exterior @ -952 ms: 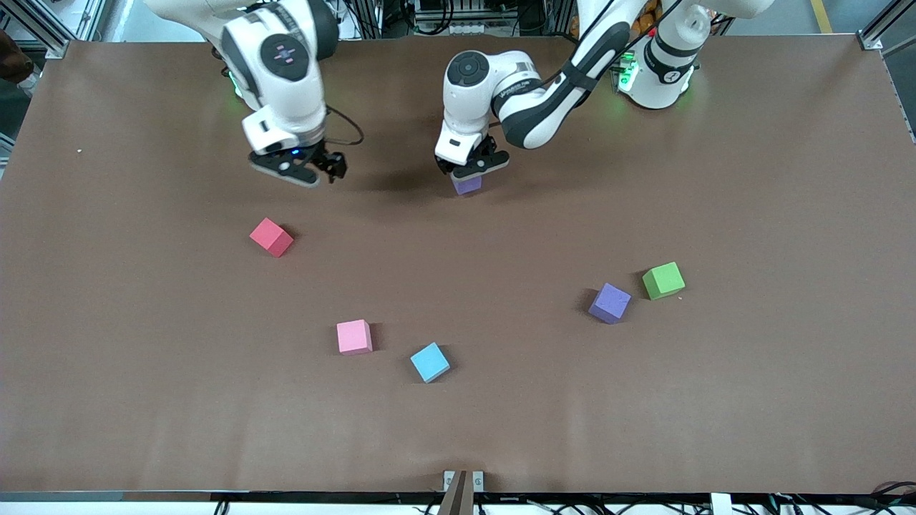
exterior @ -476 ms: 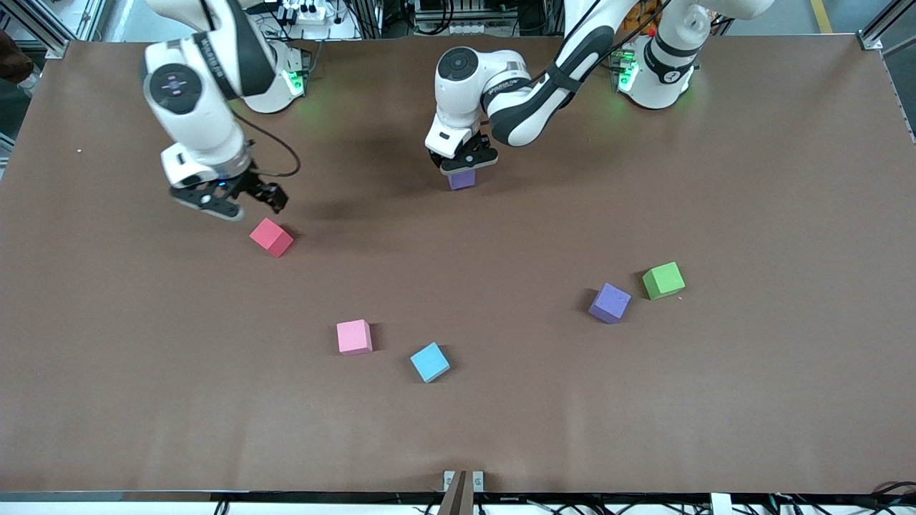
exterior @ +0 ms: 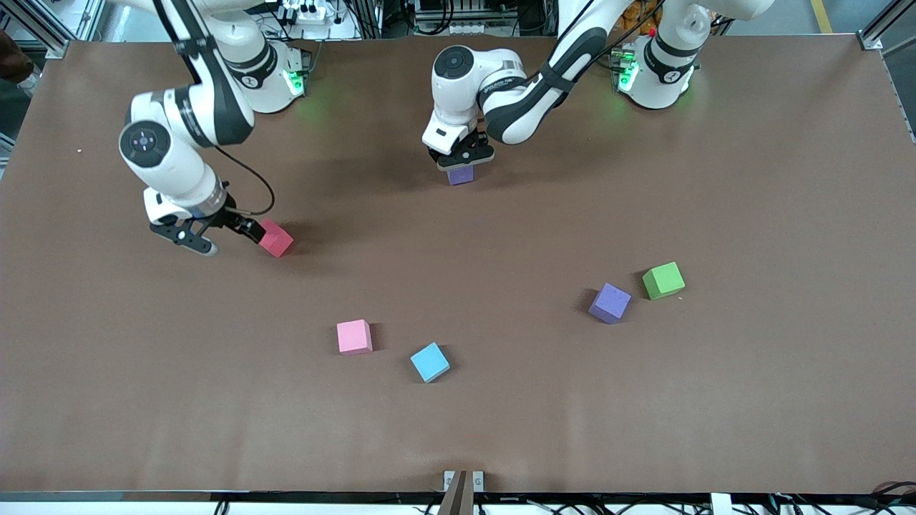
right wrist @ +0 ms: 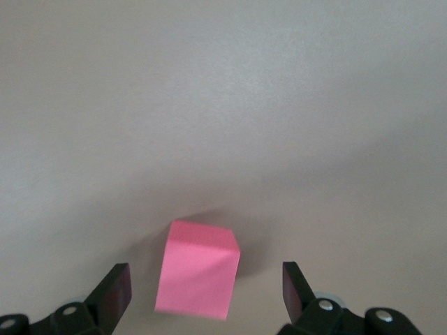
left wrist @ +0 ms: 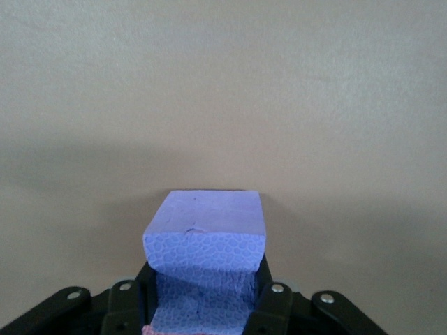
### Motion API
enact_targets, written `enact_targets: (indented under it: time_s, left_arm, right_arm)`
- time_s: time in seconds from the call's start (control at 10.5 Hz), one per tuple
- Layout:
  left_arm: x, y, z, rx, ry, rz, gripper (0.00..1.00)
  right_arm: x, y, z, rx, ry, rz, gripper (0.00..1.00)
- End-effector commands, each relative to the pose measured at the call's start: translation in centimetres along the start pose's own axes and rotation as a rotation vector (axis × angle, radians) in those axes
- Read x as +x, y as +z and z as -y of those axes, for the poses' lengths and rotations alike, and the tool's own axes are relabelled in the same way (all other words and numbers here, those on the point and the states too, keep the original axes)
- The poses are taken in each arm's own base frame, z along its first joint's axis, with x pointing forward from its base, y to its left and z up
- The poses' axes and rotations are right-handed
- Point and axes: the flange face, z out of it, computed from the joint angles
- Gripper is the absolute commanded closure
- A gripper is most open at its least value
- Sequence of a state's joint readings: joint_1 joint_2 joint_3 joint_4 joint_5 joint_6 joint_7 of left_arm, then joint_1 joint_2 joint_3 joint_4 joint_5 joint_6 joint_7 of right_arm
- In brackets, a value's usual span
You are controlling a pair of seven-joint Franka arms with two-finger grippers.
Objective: Arrange blocks into number 1
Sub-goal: 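Grasp the red block with the right gripper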
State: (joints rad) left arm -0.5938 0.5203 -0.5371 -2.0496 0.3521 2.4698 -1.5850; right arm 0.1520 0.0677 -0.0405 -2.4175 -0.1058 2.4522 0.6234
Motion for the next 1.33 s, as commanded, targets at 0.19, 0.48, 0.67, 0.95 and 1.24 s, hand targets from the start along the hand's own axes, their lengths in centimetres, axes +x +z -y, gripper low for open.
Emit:
enact_targets:
  time_s: [0.19, 0.48, 0.67, 0.95, 1.24]
  left_arm:
    - [-0.2, 0.1, -0.1, 0.004, 0.115, -0.016, 1.0]
    - [-0.2, 0.2, 0.0, 0.012, 0.189, -0.015, 1.0]
    - [-0.5, 0.4, 0.1, 0.017, 0.197, -0.012, 1.0]
    - [-1.4, 0.7, 0.2, 0.024, 0.198, -0.007, 1.0]
    - [-2.3, 1.0, 0.0, 0.027, 0.127, -0.004, 0.0]
  right_arm:
    - [0.2, 4.0, 0.6, 0.035, 0.054, 0.041, 0.05]
    - [-0.3, 4.8, 1.1, 0.025, 0.038, 0.054, 0.06]
    - [-0.8, 5.4, 1.6, 0.025, 0.021, 0.053, 0.09]
    - [-1.5, 6.4, 1.8, 0.015, -0.003, 0.064, 0.1]
    - [-1.8, 7.1, 1.5, 0.008, -0.028, 0.075, 0.16]
